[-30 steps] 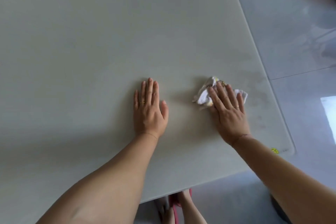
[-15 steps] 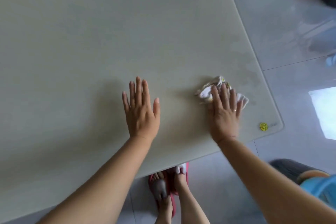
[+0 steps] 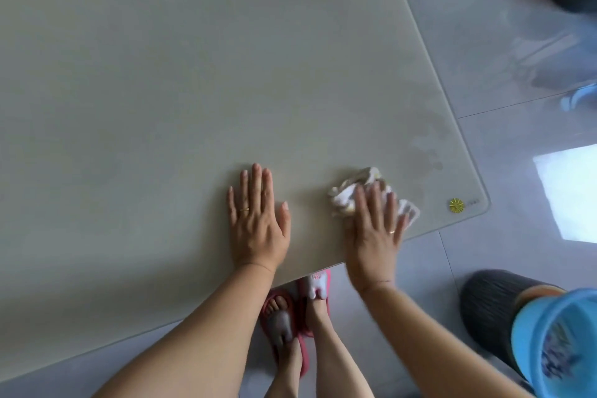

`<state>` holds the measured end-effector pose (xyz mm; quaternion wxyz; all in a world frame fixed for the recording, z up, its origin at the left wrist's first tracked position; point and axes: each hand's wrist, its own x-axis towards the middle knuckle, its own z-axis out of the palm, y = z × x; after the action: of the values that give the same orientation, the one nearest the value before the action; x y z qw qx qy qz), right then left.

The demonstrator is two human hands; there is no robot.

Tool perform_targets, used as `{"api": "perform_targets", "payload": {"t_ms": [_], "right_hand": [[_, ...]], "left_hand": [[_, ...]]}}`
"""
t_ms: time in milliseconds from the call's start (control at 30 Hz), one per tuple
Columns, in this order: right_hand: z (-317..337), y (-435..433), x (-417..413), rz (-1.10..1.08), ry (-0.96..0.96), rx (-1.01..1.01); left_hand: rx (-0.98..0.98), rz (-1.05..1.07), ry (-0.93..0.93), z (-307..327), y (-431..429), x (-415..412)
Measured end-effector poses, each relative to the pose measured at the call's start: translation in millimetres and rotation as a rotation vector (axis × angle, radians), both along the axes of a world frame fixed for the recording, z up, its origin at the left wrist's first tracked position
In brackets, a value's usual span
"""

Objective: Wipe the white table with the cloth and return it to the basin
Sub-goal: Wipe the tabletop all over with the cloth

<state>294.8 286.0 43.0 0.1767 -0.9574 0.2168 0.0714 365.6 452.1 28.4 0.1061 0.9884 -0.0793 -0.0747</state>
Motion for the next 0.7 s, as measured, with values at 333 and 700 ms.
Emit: {"api": "perform_targets", "payload": {"t_ms": [333,700], "right_hand": [[11,-98,-19,0.222,-0.002,-0.104],[2,-86,-19,0.726,-0.081,-0.132]], "left_hand": [[0.008,-0.015,-0.032,1,0,-1],[0.014,0.006,-0.061,4,-2,-2]]}}
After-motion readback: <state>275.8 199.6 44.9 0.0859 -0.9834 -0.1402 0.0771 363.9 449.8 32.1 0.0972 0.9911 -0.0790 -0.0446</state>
